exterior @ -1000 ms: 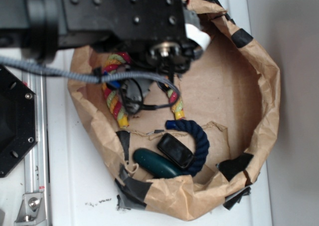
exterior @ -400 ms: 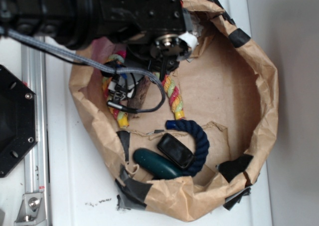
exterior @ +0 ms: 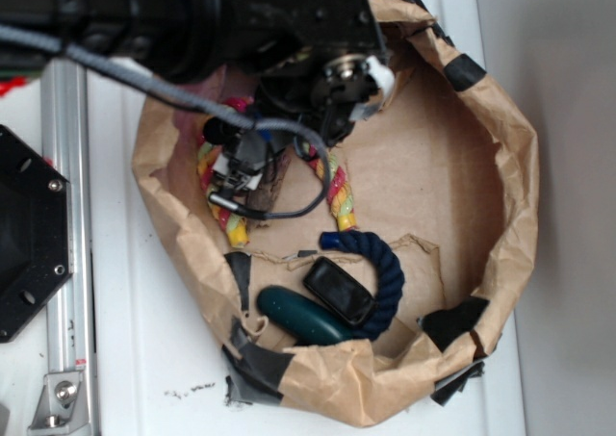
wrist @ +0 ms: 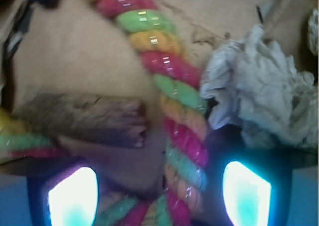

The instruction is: Grab the multicolored rope.

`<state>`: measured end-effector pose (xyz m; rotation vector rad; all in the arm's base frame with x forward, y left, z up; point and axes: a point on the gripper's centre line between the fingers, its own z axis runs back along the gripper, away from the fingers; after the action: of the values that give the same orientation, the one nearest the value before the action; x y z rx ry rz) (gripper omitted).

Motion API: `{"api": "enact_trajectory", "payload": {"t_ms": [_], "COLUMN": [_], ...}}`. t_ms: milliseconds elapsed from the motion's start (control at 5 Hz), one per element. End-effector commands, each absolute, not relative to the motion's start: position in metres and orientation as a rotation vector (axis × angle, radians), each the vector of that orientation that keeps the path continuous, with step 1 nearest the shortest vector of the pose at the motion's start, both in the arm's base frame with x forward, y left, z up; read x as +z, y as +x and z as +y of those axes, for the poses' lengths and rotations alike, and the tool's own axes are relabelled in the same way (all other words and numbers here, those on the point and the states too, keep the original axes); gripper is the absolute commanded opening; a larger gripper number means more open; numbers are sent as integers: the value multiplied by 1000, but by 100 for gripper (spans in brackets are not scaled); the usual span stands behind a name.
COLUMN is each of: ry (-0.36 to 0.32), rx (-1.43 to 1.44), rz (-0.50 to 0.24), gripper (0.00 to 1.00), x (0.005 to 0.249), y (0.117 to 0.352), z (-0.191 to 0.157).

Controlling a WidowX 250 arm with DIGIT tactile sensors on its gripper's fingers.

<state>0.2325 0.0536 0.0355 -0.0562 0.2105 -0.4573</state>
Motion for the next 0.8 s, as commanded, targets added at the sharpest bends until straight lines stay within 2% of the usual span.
{"api": "enact_trajectory", "payload": {"t_ms": [0,200,600], "ry": [15,44,148], "rx": [-450,-455,-395], "rz": [267,267,224], "gripper": [100,100,100], "x": [25,25,33], "y": [236,237,240], "z": [76,74,70]}}
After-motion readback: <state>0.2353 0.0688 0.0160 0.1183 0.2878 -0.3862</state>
